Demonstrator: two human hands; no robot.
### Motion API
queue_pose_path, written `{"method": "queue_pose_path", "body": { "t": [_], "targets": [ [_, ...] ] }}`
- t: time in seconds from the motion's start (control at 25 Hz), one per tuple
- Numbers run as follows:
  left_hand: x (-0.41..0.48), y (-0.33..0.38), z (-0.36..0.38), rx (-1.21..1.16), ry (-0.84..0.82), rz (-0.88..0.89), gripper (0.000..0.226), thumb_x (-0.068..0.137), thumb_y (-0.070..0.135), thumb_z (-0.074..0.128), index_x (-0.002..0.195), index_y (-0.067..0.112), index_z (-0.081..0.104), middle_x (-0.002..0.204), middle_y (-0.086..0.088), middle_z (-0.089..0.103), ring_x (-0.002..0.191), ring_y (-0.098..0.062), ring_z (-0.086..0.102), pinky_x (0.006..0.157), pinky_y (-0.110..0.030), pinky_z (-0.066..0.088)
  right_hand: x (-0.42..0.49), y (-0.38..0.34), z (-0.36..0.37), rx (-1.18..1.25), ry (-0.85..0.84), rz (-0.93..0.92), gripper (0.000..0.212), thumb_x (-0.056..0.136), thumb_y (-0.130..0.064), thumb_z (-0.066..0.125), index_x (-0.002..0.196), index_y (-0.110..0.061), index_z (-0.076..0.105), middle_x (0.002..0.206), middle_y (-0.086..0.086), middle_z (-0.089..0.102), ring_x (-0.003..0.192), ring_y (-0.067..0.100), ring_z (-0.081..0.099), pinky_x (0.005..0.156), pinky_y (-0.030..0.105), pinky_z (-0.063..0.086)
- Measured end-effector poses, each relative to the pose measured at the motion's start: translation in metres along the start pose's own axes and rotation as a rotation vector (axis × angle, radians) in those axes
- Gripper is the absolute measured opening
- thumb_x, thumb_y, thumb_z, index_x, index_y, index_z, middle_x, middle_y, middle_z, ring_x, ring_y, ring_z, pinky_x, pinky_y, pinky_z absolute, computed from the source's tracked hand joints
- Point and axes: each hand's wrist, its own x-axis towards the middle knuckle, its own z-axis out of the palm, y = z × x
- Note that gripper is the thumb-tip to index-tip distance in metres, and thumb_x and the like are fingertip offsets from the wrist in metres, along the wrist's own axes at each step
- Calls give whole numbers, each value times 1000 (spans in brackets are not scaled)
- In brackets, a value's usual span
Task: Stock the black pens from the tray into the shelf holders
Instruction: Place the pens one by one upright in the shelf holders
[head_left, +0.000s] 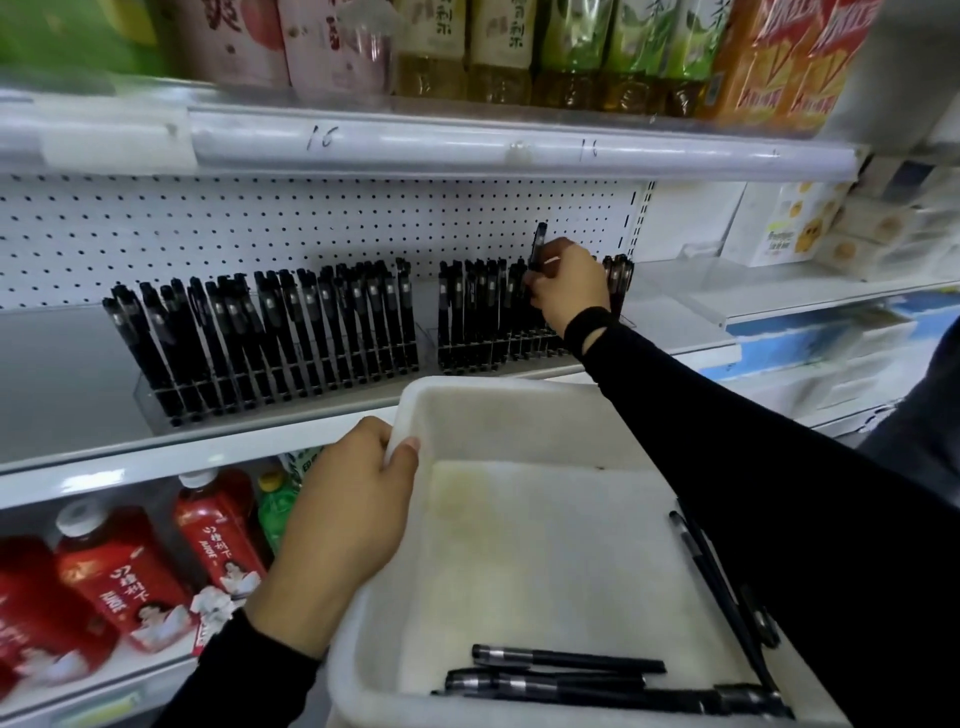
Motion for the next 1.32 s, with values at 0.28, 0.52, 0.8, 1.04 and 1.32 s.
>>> {"method": "queue_pose_path", "body": {
  "t": [0.28,0.52,0.8,1.04,1.32],
  "targets": [
    [2,-1,2,15,-7,-6,25,100,42,45,93,23,59,84,5,67,78,-16,63,77,-42,54,-4,16,19,-202,-87,-50,16,89,-14,72,105,-11,70,101,11,72,94,29,68,89,38,57],
    [3,-2,3,11,-1,4,26,99,42,45,94,22,60,86,4,67,80,-17,63,79,-44,54,-6,17,21,-415,-129,1,23,86,-24,77,104,-10,72,103,12,72,95,30,68,82,33,55],
    [2,-4,1,-13,8,10,24,100,40,46,91,22,60,83,4,67,77,-16,62,76,-40,53,-46,-7,-14,-416,-123,-117,7,90,-27,71,91,-19,71,83,-3,70,79,15,65,76,27,52],
    [4,-4,1,5,-6,9,26,99,41,46,89,21,60,83,1,68,78,-21,63,77,-42,54,-135,-31,-69,-501,-709,-330,12,90,-37,69,83,-27,68,65,-9,69,57,0,63,63,19,51],
    [-5,2,0,-13,4,19,26,100,39,48,96,18,63,88,-2,65,84,-27,61,81,-45,53,-171,15,-90,-915,-842,-130,16,85,-37,72,94,-23,71,80,-12,59,88,19,59,79,28,47]
  ]
}}
